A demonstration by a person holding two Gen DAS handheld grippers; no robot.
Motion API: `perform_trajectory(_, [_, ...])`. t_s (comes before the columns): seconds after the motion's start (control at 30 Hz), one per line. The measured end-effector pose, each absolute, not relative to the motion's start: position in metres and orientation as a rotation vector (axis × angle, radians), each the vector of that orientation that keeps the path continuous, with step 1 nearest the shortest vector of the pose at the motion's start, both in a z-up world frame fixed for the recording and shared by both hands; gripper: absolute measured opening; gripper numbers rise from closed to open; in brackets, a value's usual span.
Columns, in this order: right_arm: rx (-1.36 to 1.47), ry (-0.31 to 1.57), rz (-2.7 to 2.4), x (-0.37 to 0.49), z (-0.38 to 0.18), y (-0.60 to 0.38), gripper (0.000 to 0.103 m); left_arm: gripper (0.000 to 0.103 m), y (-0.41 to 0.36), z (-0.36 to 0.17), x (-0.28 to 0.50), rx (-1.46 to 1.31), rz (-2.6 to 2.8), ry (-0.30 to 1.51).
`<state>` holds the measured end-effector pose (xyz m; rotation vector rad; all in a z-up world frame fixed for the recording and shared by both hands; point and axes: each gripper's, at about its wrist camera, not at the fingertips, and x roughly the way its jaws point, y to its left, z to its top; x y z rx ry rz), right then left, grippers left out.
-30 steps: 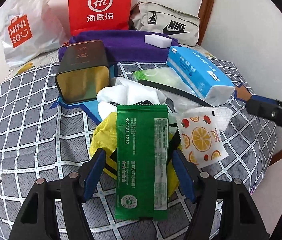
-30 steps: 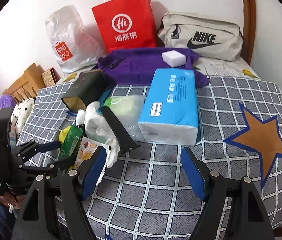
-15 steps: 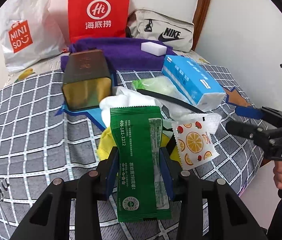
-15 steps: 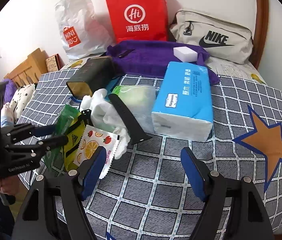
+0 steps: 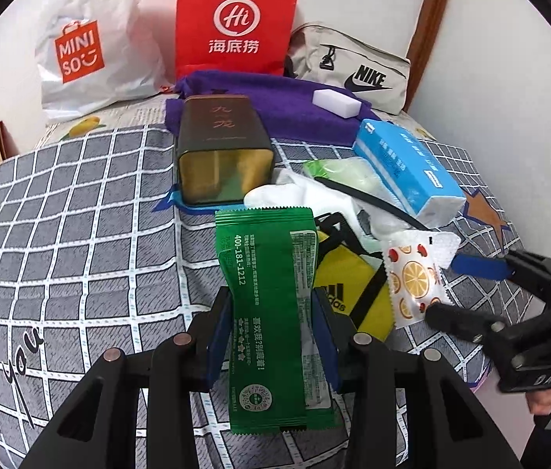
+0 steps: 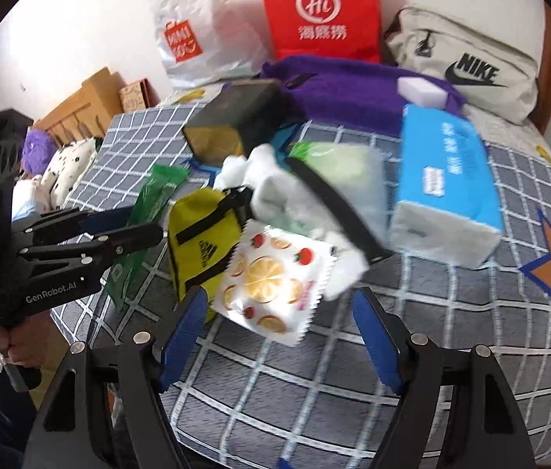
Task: Organize soft objects
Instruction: 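Grasp the green snack packet with the left tool while the right tool grasps the orange-print sachet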
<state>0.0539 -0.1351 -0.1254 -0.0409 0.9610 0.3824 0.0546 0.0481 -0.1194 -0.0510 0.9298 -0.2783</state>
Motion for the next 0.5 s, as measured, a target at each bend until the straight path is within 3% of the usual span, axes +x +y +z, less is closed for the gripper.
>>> perform_trajectory(0.4, [0.000,1.066,0.332,0.080,-0.150,-0.115,0.075,0.038,0.066,-0.132,0.054,-0.106,-0.260,0.966])
perform_trajectory(0.5, [-0.032,1.054,0.354,0.080,-0.149,-0.111,0.063,0.038,0.067,-0.133,0.056,-0.116,-0.260,0.972])
